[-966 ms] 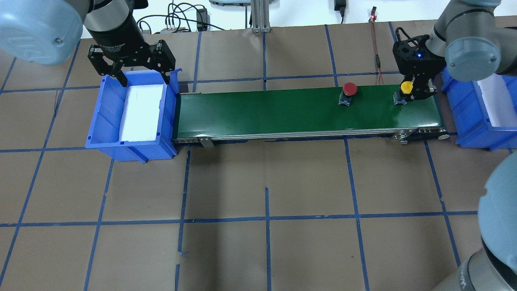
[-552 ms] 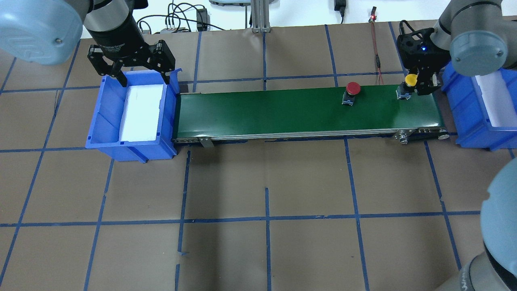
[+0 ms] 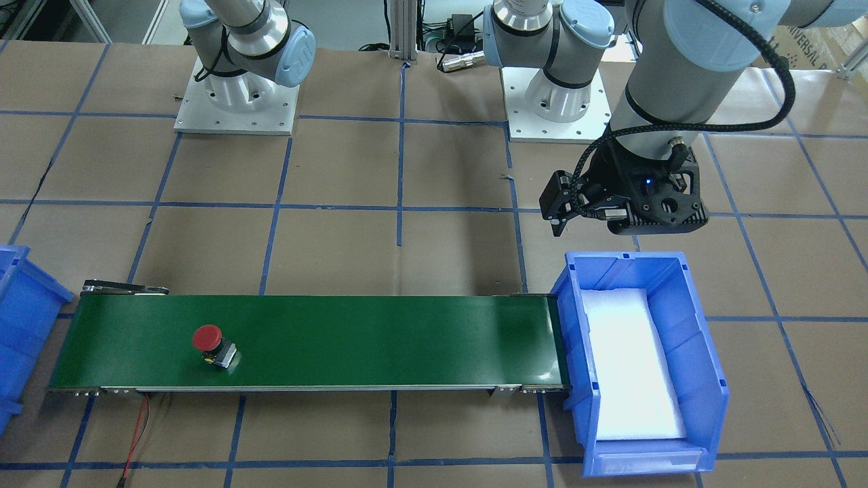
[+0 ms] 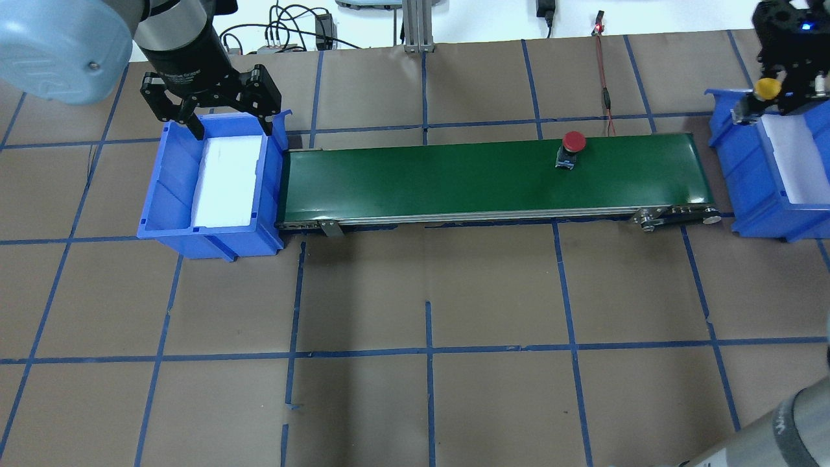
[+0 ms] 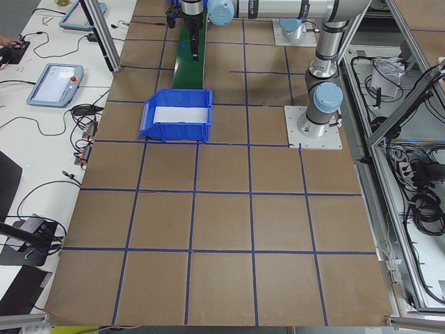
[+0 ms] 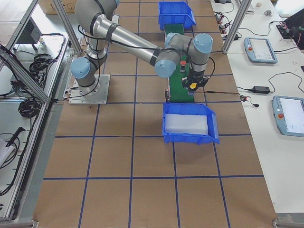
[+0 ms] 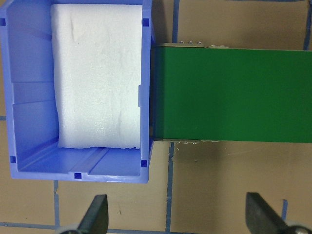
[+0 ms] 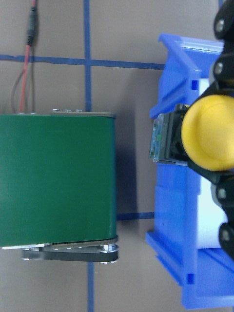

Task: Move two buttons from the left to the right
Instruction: 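Lift the yellow button and carry it over the right-end blue bin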

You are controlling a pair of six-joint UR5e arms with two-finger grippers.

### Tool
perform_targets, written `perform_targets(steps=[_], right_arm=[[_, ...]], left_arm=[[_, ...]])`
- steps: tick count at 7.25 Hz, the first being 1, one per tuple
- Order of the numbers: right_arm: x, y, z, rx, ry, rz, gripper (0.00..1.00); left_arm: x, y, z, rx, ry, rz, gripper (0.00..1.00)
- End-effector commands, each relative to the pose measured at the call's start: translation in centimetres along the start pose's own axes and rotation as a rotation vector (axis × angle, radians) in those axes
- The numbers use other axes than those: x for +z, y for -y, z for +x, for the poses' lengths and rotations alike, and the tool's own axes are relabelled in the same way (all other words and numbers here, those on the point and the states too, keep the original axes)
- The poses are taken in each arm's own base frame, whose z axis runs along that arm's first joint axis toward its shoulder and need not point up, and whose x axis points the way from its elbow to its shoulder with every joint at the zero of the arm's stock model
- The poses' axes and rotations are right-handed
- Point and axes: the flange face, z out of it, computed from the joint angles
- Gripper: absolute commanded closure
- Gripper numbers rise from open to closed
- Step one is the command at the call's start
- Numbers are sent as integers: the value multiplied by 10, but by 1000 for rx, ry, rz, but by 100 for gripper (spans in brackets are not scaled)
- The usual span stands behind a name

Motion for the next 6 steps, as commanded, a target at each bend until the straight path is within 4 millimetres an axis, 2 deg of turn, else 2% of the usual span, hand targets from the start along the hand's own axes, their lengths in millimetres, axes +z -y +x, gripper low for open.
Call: perform_targets(steps=[1, 2, 4, 5, 6], right_arm=[[49, -104, -14, -27, -24, -21, 83], [80, -110, -15, -57, 15, -2, 83], [106, -114, -16, -82, 51, -9, 83], [129, -117, -13, -80, 53, -10, 76], [135, -118, -11, -81, 54, 1, 46]], left_arm=[[0, 0, 0, 0, 0, 1, 0], [0, 0, 0, 0, 0, -1, 0], [0, 0, 0, -1, 0, 1, 0], [0, 0, 0, 0, 0, 2, 0], [0, 0, 0, 0, 1, 2, 0]])
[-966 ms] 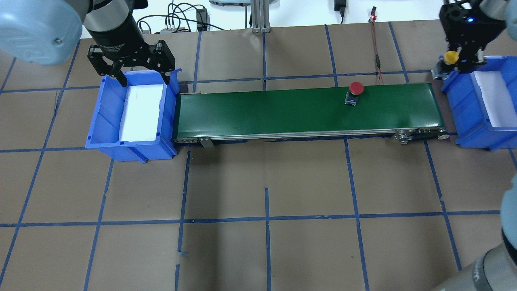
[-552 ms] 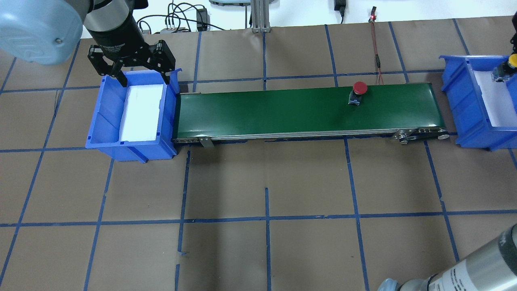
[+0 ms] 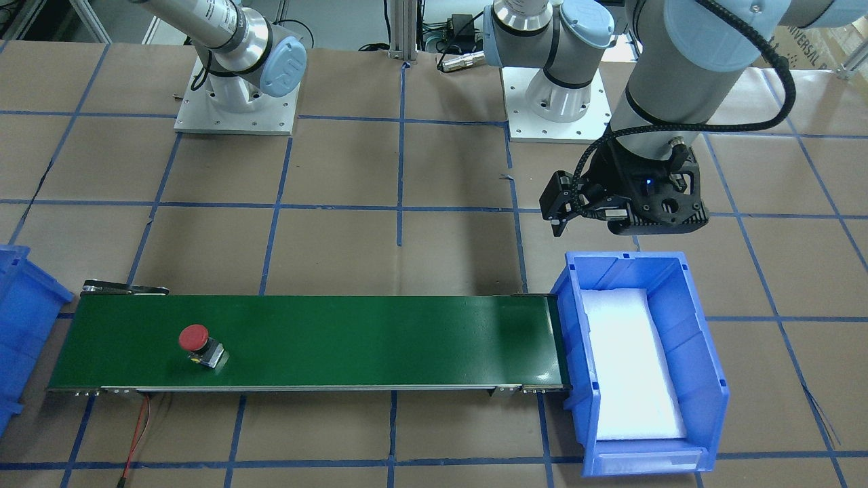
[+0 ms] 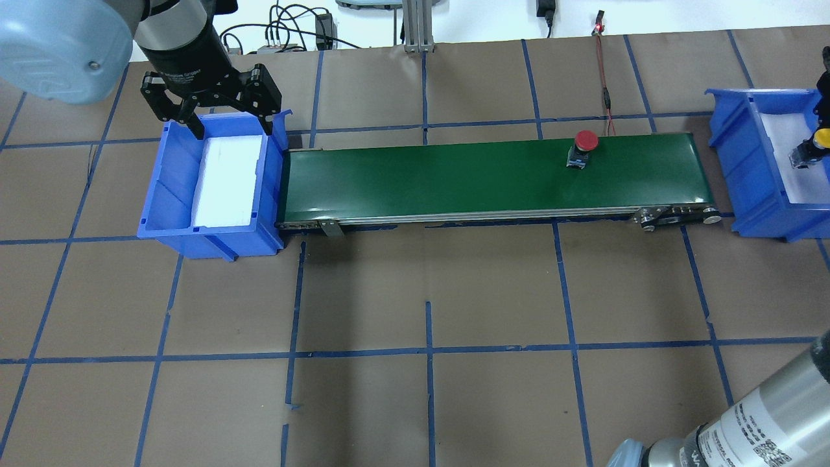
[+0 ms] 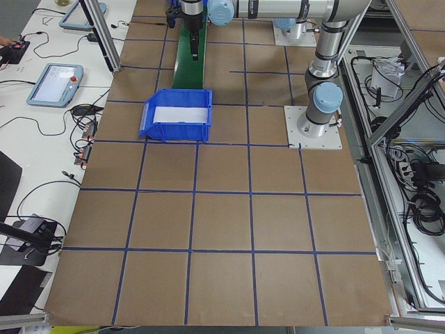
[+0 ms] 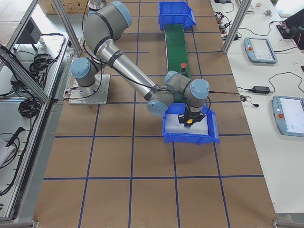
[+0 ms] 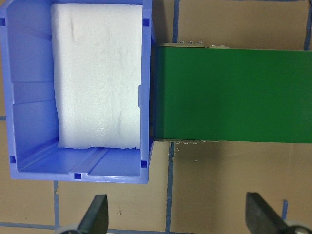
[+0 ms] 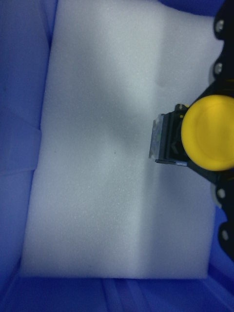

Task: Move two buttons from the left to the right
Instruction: 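Lift the yellow button and carry it over the right-end blue bin, then release the yellow button into the bin and raise the right gripper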

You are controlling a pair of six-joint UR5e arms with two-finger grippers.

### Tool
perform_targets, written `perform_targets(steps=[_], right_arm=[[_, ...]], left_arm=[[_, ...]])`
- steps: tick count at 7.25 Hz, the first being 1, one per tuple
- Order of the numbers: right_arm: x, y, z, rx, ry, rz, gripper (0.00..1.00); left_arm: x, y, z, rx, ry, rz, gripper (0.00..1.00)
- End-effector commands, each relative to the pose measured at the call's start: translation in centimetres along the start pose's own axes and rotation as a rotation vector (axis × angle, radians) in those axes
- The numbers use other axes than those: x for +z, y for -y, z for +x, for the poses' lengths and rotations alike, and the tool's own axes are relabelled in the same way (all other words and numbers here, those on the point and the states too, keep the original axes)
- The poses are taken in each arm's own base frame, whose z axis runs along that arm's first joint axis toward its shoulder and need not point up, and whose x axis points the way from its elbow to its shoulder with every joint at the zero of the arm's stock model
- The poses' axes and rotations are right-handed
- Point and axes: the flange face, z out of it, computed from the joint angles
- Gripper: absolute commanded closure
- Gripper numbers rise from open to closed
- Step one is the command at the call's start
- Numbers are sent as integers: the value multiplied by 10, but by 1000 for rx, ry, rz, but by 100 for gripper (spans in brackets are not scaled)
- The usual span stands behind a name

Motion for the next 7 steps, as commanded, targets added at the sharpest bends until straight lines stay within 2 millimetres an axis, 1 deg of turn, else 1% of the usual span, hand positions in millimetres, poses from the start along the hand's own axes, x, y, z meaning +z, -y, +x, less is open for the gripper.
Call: perform_targets(steps=[1, 3, 4, 5, 6, 7], right_arm=[[11, 4, 1, -9, 18, 30, 0], [-1, 5, 0, -9, 32, 43, 0], [-42, 15, -5, -12, 26, 40, 0], [-83, 42, -7, -30, 22, 39, 0], [-119, 96, 3, -86, 18, 34, 0], [-139, 134, 2, -67, 30, 43, 0]], left_arm=[[0, 0, 0, 0, -1, 2, 0], [0, 0, 0, 0, -1, 2, 0], [0, 0, 0, -1, -1, 2, 0], [0, 0, 0, 0, 0, 1, 0], [0, 0, 0, -1, 0, 1, 0], [0, 0, 0, 0, -1, 2, 0]])
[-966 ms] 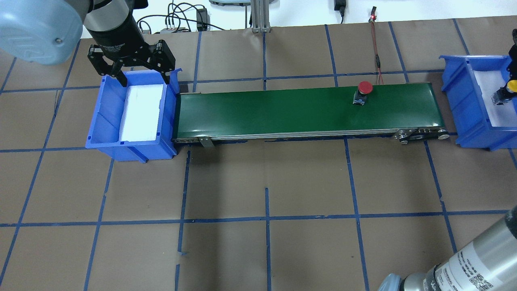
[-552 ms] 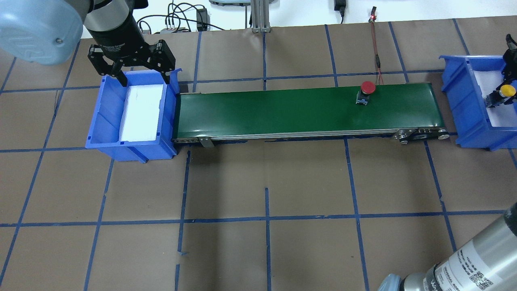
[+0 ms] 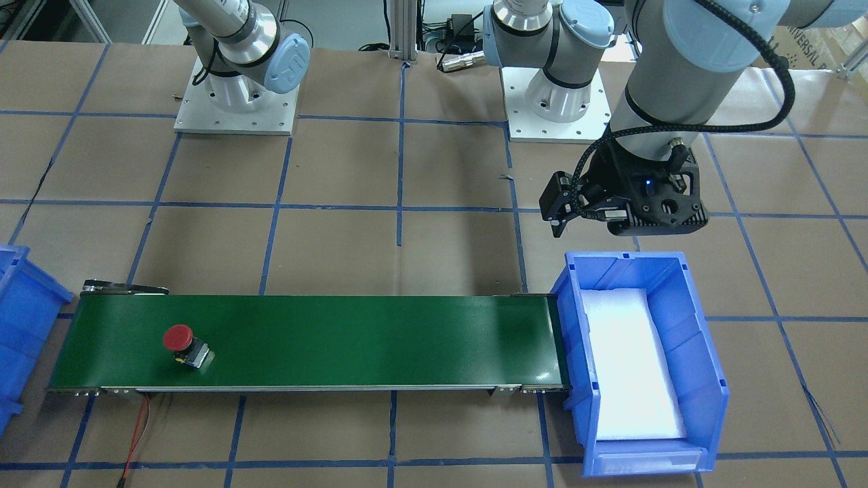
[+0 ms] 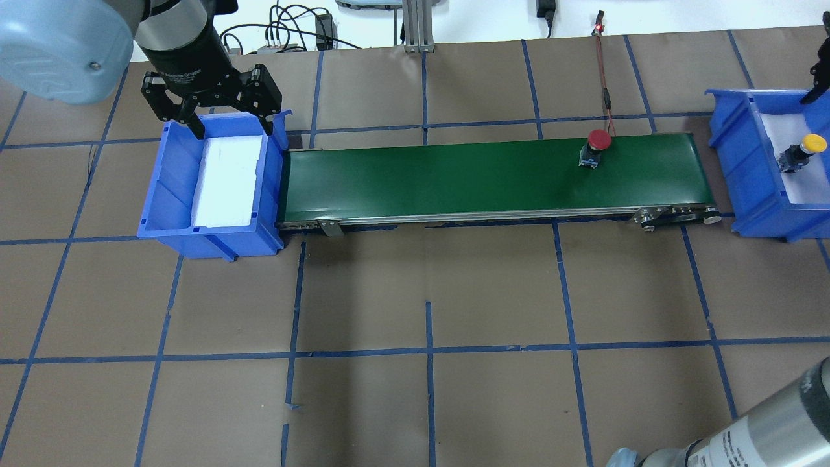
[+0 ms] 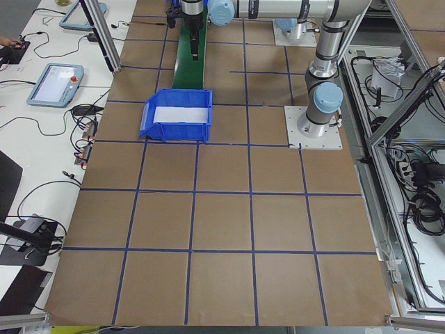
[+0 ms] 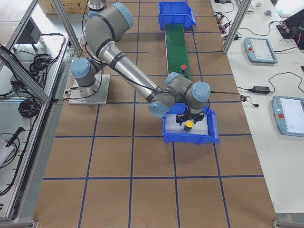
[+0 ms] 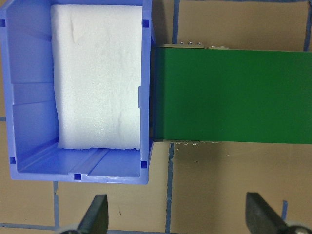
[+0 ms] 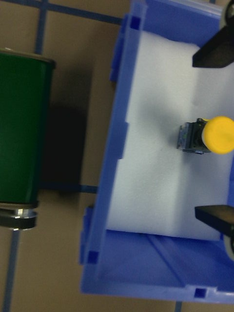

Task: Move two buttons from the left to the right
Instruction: 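Release the yellow button into the bin and raise the right gripper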

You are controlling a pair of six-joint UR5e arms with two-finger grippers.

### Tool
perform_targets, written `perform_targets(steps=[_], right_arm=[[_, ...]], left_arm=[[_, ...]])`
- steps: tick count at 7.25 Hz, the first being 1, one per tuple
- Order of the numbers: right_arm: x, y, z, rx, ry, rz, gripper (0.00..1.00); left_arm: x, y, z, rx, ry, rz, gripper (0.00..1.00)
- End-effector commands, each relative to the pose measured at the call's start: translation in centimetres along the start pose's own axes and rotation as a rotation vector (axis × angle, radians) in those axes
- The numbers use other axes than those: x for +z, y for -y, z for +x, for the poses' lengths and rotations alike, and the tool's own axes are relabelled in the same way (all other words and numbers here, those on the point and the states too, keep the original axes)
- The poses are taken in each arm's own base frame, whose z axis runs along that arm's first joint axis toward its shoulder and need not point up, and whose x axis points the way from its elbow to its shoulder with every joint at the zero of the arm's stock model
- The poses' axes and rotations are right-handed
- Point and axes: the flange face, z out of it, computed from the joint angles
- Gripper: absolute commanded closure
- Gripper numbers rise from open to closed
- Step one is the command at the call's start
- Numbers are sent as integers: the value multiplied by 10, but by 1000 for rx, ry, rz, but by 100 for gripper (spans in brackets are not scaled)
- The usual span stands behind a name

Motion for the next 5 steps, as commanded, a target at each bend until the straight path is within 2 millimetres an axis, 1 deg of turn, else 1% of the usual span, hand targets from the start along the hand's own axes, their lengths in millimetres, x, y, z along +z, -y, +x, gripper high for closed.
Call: perform_targets(steps=[1, 2, 3, 4, 5], right_arm=[[-17, 83, 8, 72, 37, 36, 0], [-6, 116, 19, 70, 24, 70, 0], [14, 134, 29, 128, -18, 95, 0], [28, 143, 31, 217, -22, 98, 0], [53, 142, 36, 267, -33, 101, 0]], left_arm=[[0, 1, -1, -1, 0, 5, 0], [0, 1, -1, -1, 0, 4, 0], [0, 0, 1, 2, 1, 2, 0], [-1, -1, 0, -1, 2, -1, 0], [-1, -1, 1, 2, 1, 2, 0]])
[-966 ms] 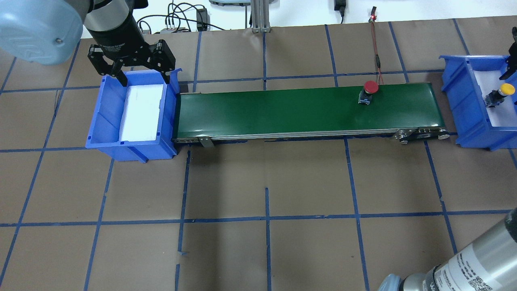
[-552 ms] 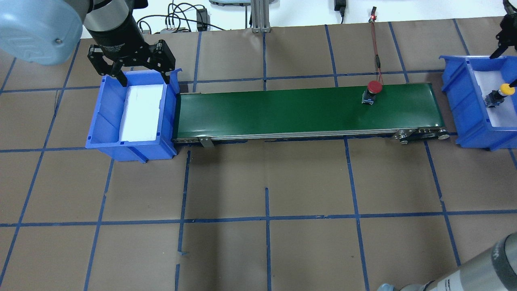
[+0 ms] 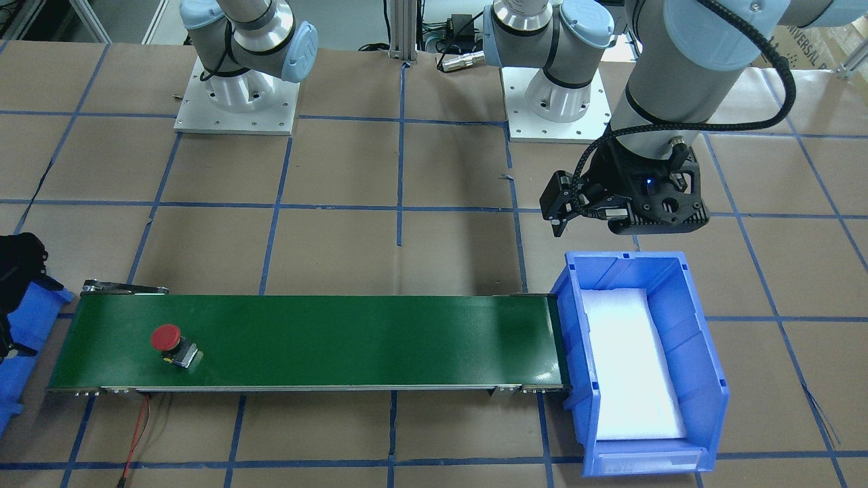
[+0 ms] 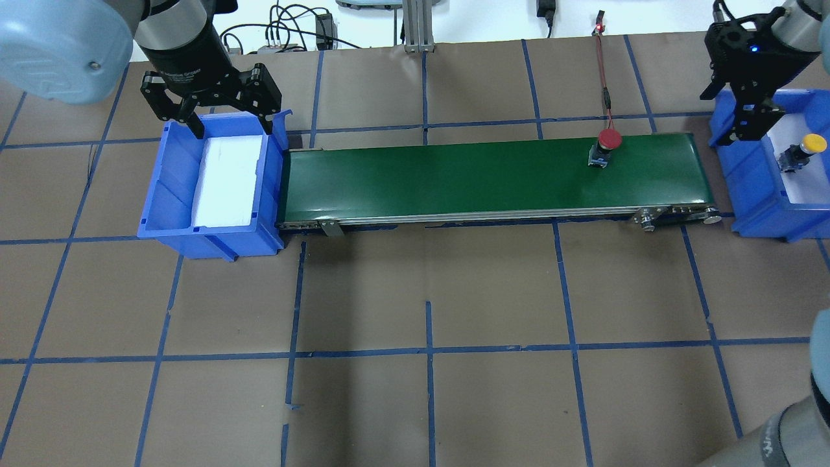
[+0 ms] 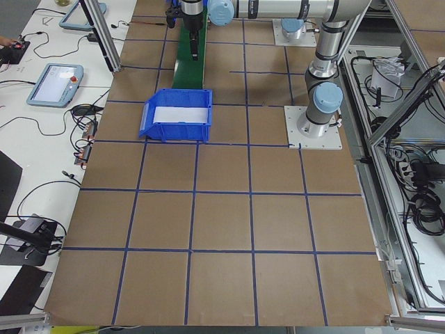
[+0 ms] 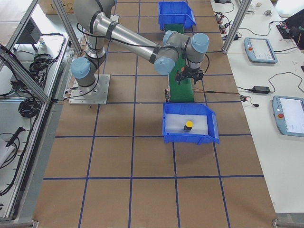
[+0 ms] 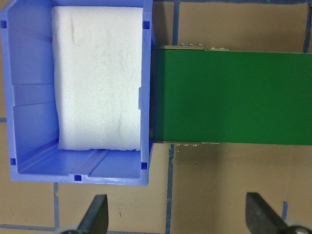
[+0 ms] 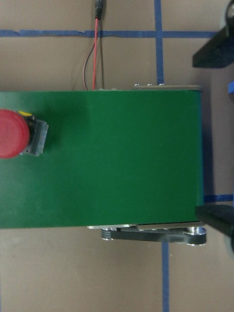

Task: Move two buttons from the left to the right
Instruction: 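Move the right gripper back over the red button on the belt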

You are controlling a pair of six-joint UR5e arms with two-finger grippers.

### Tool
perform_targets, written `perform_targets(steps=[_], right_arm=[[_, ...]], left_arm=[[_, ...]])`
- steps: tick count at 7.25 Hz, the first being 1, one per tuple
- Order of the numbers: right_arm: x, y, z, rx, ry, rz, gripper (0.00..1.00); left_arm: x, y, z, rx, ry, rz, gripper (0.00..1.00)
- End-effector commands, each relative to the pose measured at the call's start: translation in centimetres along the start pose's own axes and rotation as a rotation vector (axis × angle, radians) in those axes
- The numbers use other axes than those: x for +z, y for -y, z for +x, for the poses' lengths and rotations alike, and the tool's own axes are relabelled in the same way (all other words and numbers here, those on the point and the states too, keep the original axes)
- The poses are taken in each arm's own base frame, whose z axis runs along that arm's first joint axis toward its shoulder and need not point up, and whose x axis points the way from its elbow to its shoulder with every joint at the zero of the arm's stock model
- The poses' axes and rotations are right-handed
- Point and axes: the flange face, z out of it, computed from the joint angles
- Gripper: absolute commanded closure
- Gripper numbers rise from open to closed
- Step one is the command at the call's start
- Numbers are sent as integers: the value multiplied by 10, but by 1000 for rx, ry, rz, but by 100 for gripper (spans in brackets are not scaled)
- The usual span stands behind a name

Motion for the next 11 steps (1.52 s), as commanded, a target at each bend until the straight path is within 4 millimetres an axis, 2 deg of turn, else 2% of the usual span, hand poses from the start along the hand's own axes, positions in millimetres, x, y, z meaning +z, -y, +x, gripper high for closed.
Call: perform_targets(steps=[1, 3, 4, 7, 11], right_arm=[[51, 10, 2, 132, -25, 20, 0], [72, 44, -6, 104, -34, 20, 0], [75, 55, -7, 91, -28, 20, 0], [88, 65, -18, 115, 15, 28, 1], [81, 66, -16, 109, 0, 25, 1]], left_arm=[[0, 0, -1, -1, -1, -1, 0], [0, 1, -1, -2, -1, 1, 0], [0, 0, 0, 0, -1, 1, 0], [0, 1, 0, 0, -2, 4, 0], [-1, 0, -1, -2, -1, 2, 0]])
